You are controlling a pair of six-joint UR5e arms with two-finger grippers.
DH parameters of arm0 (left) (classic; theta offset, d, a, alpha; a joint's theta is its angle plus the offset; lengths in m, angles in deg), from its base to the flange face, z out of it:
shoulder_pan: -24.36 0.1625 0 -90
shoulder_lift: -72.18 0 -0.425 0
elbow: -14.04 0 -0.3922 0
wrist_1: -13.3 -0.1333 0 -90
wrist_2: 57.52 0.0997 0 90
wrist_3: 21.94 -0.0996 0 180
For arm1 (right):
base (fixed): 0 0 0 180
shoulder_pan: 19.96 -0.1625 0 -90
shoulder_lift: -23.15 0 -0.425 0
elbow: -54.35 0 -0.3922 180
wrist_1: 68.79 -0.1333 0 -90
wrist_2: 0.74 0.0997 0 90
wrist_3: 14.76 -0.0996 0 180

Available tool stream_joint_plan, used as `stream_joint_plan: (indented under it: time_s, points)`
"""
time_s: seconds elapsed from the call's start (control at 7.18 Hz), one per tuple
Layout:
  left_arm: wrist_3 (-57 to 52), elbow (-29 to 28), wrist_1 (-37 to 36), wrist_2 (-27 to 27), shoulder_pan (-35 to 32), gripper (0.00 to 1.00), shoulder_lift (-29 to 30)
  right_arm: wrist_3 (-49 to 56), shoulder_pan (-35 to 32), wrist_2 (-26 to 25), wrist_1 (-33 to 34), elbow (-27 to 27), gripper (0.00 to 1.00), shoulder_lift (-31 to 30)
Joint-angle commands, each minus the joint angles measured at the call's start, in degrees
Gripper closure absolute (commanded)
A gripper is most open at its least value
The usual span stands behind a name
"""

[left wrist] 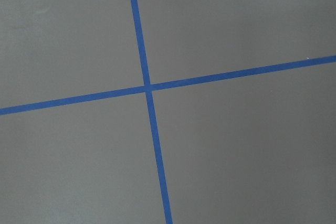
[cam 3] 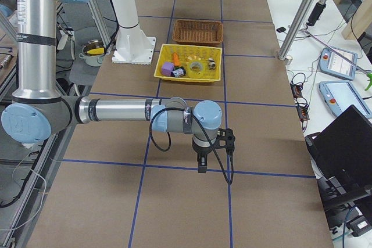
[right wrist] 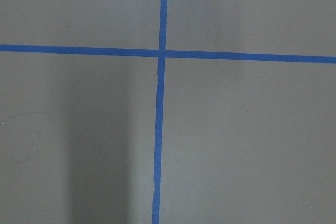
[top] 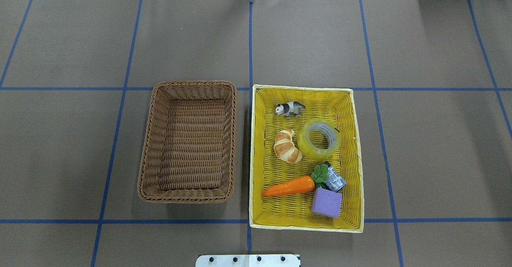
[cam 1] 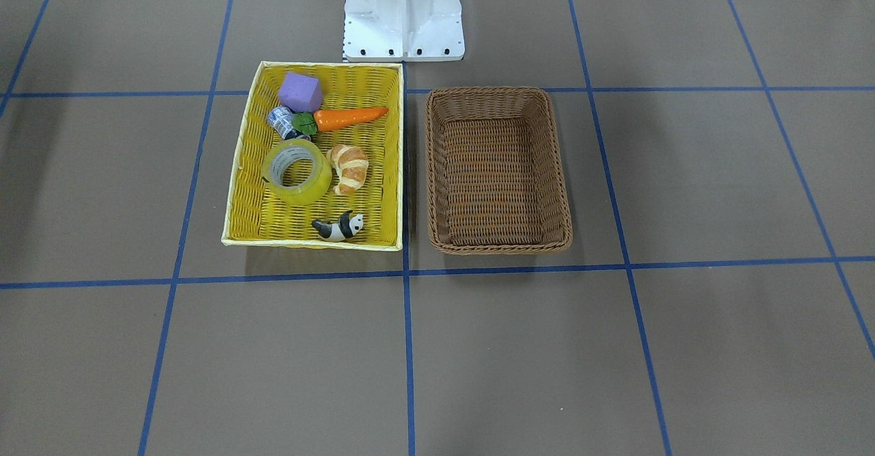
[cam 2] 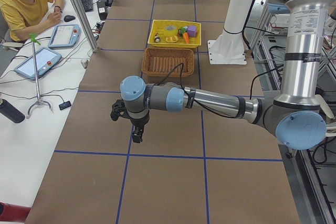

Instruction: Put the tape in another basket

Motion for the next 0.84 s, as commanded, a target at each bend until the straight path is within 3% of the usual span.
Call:
stream_joint_plan:
  time_s: [0.0,0.42,0.7]
  points:
    - [0.0,3.2,0.0,0.0,-0.1,0.01,-1.3,0.0,0.0,0.0,0.0,0.3,0.00,0.2]
    - [0.6,5.2,0.0,0.1,0.0,0.01,-2.1,0.0,0.0,0.1,-0.2,0.3,0.00,1.2]
    - [0.7,6.1,0.3,0.0,0.1,0.01,-0.5,-0.2,0.0,-0.1,-8.7,-0.4,0.00,2.9]
